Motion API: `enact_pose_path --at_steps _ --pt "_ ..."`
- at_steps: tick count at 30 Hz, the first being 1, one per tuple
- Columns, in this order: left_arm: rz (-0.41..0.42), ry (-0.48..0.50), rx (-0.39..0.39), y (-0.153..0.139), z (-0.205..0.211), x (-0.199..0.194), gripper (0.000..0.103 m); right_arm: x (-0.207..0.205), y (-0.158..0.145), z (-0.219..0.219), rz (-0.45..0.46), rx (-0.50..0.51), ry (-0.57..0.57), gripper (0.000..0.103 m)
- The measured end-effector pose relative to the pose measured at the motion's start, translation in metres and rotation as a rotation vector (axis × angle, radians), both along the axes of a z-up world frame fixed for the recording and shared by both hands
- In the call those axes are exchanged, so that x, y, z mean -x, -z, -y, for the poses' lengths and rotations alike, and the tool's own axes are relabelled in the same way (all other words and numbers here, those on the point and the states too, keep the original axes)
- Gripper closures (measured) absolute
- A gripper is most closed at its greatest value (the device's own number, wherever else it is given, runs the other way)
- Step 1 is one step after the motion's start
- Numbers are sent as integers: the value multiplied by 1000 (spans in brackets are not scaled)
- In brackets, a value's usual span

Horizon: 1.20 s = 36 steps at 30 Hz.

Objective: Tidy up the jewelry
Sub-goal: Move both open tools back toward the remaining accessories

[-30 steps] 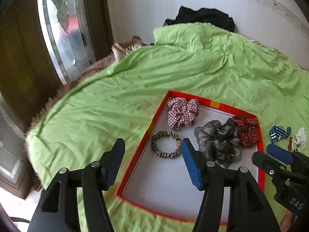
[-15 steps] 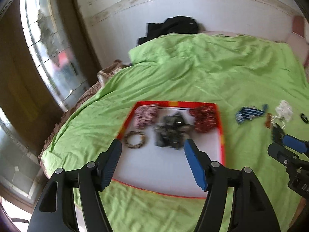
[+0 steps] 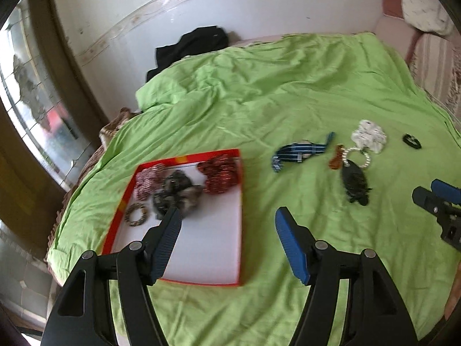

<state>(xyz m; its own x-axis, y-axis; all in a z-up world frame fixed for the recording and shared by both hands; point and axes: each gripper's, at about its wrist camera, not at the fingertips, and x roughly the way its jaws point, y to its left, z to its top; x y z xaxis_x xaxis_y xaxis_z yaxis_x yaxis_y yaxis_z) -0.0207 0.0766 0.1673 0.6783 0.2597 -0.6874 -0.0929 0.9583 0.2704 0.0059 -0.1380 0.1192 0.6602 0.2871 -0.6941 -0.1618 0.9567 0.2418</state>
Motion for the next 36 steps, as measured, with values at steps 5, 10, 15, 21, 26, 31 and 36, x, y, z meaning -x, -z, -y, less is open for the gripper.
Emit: enact_pose_path --at_steps 5,10,15,21,26,31,36 --pt "-25 42 4 9 26 -7 36 0 5 39 -10 -12 67 33" --pt "-56 75 3 22 47 -18 36 1 13 71 -21 -16 117 32" --pt "-99 101 39 38 57 -31 36 -4 23 90 -44 -22 153 32" --pt "-135 106 67 57 57 -51 36 -13 34 99 -63 -17 166 32" --pt "-141 107 133 65 48 -70 36 -25 43 104 -80 -6 175 32" --pt "-159 117 159 75 49 -94 36 -43 53 116 -98 -4 196 32" --pt "-207 173 231 86 63 -116 36 -59 54 135 -85 -15 242 32"
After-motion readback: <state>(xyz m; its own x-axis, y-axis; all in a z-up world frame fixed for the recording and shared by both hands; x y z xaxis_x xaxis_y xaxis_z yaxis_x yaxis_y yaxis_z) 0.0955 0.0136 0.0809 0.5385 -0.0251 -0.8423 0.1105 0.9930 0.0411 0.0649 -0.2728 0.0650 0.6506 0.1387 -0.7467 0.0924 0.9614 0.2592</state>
